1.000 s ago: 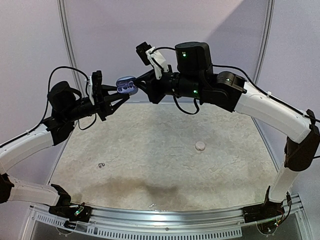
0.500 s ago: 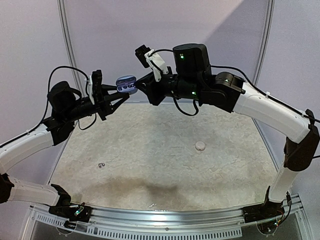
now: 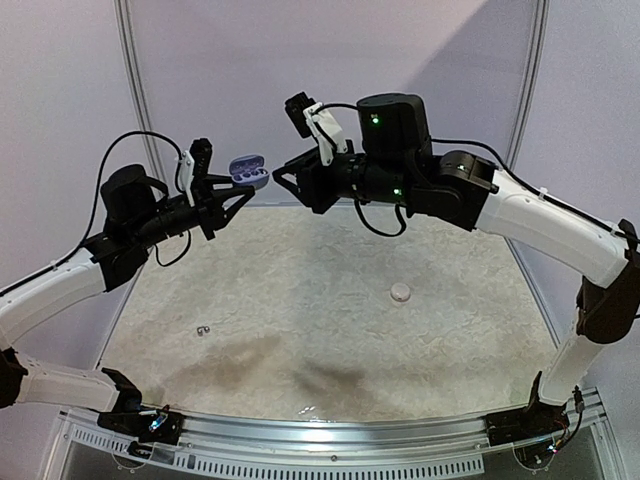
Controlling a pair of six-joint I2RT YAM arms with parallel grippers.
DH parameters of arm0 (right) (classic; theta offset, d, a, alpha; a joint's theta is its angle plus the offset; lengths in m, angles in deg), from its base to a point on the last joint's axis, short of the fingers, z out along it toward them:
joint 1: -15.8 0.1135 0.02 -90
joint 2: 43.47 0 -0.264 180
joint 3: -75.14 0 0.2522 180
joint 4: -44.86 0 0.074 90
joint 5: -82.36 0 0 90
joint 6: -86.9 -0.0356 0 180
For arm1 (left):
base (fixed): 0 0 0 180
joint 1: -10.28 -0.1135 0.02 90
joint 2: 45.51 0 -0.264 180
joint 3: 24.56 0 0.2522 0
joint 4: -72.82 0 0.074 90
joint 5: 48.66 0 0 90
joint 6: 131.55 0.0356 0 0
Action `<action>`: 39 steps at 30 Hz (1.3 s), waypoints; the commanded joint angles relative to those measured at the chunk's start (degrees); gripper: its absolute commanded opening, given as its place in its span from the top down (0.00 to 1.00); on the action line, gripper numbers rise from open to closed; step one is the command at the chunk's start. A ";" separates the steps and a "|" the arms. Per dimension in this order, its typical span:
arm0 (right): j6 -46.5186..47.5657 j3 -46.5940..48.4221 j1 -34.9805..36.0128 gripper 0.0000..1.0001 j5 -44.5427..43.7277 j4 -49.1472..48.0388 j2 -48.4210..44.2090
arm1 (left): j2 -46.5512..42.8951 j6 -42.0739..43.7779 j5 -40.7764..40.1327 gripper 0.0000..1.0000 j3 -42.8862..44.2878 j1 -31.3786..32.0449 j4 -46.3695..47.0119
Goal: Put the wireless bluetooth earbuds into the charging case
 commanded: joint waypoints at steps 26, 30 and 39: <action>-7.29 -21.79 -0.94 0.03 24.10 -15.87 -4.27 | -10.63 -8.34 24.54 1.00 -6.21 -4.12 -7.77; -8.34 -27.37 -0.87 0.05 25.57 -25.04 -8.07 | -10.09 -15.15 32.80 1.00 -7.39 -3.98 5.71; -7.18 -27.55 -0.49 0.22 27.06 -29.32 -13.42 | -6.57 -22.41 34.13 1.00 -5.04 0.04 21.26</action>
